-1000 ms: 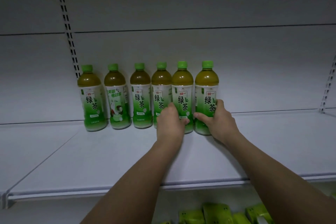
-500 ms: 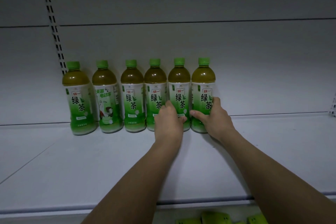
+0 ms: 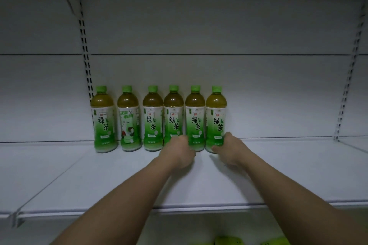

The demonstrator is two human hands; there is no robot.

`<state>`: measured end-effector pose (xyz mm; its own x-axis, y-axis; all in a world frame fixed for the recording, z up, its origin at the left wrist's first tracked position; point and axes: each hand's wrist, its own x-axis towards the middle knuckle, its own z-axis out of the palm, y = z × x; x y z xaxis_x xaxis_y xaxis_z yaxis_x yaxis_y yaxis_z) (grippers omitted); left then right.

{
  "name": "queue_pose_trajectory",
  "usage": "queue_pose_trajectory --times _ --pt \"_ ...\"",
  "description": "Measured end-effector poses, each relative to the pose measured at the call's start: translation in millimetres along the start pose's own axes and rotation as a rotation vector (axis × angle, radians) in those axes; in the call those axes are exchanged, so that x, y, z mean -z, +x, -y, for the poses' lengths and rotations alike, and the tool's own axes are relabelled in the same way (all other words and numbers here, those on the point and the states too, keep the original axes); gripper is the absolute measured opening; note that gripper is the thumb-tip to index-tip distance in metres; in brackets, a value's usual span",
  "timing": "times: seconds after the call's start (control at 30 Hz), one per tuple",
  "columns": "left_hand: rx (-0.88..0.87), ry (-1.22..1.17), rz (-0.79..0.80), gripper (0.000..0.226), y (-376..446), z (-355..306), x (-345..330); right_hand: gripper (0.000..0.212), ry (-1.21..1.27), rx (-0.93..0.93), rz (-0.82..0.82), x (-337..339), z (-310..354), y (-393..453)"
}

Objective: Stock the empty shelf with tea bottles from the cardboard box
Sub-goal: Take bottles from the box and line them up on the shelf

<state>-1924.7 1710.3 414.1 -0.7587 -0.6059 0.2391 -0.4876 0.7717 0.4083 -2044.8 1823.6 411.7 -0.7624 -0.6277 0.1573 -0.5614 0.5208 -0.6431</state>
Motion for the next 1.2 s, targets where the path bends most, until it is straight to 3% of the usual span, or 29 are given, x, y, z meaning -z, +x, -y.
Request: queue_pose_trajectory --times 0.17,0.47,0.6,0.7,0.87,1.03,1.2 --pt "0.021 0.118 0.006 0.042 -25 2 17 0.034 -0.145 0.045 0.022 18 19 -33" --pt "-0.02 0.1 -0.04 0.055 -64 5 48 0.017 -0.154 0.099 0.027 28 45 -76" --pt "0.019 0.018 -0.058 0.06 -89 14 46 0.024 -0.111 0.17 0.029 20 47 -94" --pt "0.045 -0.063 -0.101 0.055 -113 16 39 0.02 0.027 0.219 0.02 13 45 -112" --pt "-0.069 -0.179 -0.219 0.042 -151 16 41 0.019 0.163 0.277 -0.038 -1 37 -154" --pt "-0.103 -0.232 -0.173 0.032 -189 32 21 0.016 0.22 0.291 -0.06 -33 18 -191" --pt "-0.033 -0.313 -0.139 0.022 -231 66 -29 0.015 0.261 0.243 0.032 -86 -13 -224"
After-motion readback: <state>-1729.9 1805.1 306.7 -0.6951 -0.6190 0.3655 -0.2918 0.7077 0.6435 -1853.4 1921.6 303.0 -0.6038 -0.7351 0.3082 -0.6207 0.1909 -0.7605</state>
